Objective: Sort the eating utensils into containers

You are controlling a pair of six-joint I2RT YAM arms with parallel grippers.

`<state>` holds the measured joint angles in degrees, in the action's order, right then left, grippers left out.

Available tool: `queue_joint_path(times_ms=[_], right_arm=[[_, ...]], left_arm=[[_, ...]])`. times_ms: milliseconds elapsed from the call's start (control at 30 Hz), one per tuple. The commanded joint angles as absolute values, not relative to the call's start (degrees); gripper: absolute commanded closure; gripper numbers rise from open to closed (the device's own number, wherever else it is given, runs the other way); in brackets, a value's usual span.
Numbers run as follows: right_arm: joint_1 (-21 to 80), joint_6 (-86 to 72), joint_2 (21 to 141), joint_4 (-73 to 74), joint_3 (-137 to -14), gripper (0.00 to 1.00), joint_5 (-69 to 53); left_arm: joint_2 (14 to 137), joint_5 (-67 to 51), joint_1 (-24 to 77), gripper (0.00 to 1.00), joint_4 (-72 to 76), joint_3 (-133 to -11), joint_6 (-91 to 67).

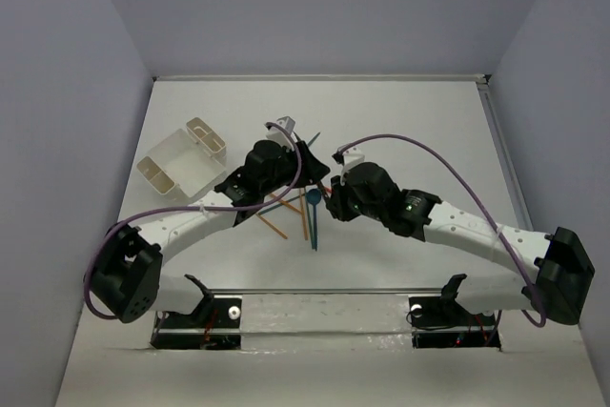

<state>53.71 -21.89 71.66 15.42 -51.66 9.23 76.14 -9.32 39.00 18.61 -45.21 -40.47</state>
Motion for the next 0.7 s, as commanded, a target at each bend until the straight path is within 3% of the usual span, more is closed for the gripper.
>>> queue_joint_path(times_ms=[0, 100, 200, 467, 533, 600, 633, 667], right_arm=[[54.76, -22.06, 70.31, 9.67, -53.35, 1.00, 9.93], [54.76, -21.97, 69.79, 9.06, -52.91, 1.00, 10.54], [54.76, -22.15, 69.43, 8.35, -52.74, 1.00, 10.90], [54.76, -22.15, 69.08, 7.65, -52.65, 1.00, 13.80], [54.76, -22.24, 69.26, 7.30, -52.65, 1.00, 13.71], [54.76, -22.15, 69.34, 7.21, -52.82, 1.00, 13.62], [54.76, -22.32, 69.35, 7.12, -52.65, 1.00, 13.62], [54.76, -22.41, 69.00, 6.95, -52.47, 0.93, 13.80]], left_arm=[[75.50, -6.86, 40.42, 0.60, 20.13, -47.20, -39.55], [75.15, -6.85, 40.43, 0.64, 20.04, -46.76, -39.64], [75.24, -7.64, 40.43, 0.76, 19.60, -46.85, -39.55], [74.36, -8.00, 40.96, 0.77, 16.00, -47.63, -38.24], [74.09, -7.91, 40.96, 0.85, 15.73, -47.90, -37.88], [73.57, -7.04, 40.96, 1.00, 15.12, -48.16, -37.27], [72.96, -6.34, 40.96, 1.00, 14.68, -48.43, -36.92], [72.25, -4.41, 40.96, 1.00, 13.63, -48.95, -36.13]])
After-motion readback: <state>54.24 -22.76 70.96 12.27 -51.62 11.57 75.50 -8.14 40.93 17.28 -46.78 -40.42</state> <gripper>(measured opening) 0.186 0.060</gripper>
